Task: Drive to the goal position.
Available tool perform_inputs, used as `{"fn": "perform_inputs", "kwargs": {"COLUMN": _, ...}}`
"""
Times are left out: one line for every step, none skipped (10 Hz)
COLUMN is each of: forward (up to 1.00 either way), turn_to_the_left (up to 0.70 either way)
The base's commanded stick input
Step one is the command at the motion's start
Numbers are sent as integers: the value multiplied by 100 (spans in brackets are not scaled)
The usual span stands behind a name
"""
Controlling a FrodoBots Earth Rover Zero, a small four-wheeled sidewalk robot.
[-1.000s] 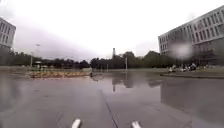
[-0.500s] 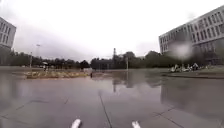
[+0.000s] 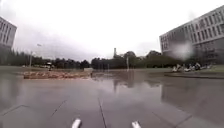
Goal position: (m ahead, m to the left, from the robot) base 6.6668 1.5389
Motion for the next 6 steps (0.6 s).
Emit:
{"fn": "perform_inputs", "kwargs": {"forward": 70, "turn_to_the_left": 0}}
{"fn": "perform_inputs", "kwargs": {"forward": 70, "turn_to_the_left": 0}}
{"fn": "perform_inputs", "kwargs": {"forward": 70, "turn_to_the_left": 0}}
{"fn": "perform_inputs", "kwargs": {"forward": 70, "turn_to_the_left": 0}}
{"fn": "perform_inputs", "kwargs": {"forward": 70, "turn_to_the_left": 0}}
{"fn": "perform_inputs", "kwargs": {"forward": 70, "turn_to_the_left": 0}}
